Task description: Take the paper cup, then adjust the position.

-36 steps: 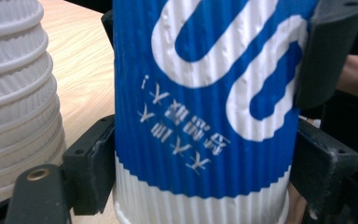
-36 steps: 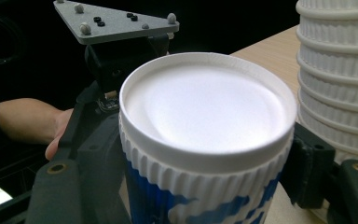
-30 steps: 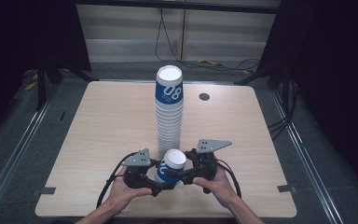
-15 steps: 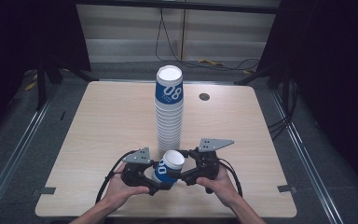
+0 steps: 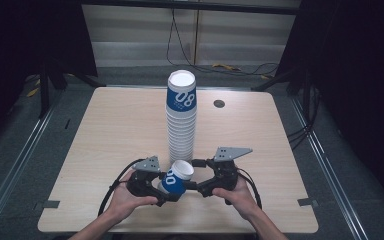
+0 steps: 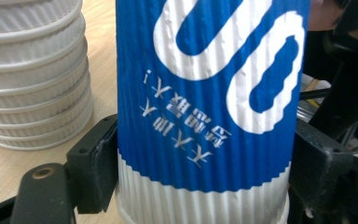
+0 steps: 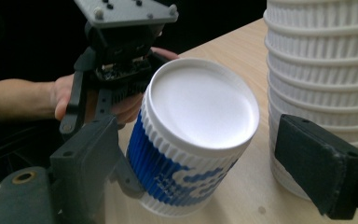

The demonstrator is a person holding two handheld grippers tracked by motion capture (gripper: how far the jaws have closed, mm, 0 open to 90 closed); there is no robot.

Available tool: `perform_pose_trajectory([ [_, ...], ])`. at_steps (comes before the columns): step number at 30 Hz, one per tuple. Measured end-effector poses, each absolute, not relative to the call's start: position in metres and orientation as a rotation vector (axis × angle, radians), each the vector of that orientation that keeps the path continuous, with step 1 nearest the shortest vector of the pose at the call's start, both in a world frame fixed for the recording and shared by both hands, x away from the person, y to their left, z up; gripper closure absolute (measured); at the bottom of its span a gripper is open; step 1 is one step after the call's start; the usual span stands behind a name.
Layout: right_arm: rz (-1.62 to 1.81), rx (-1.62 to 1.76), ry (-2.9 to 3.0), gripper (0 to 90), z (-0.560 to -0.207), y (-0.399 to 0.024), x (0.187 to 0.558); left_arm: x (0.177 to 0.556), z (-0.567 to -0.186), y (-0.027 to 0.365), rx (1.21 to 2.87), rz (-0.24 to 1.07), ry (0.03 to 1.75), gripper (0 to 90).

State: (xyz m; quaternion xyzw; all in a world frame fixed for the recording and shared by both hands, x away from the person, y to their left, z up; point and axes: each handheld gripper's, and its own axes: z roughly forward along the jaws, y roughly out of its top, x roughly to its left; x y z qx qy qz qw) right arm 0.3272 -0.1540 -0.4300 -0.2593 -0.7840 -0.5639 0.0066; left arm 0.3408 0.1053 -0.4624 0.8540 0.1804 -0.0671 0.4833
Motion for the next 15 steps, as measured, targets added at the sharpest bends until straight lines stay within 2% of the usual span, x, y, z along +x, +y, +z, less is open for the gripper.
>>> perform_pose_trajectory([
  [15,-1.591,-0.808,-2.588,16.5,-0.4292,-0.1620,0.3230,0.3411,-0.4594,0.1081,2.165,-0.117,0.431,21.2],
])
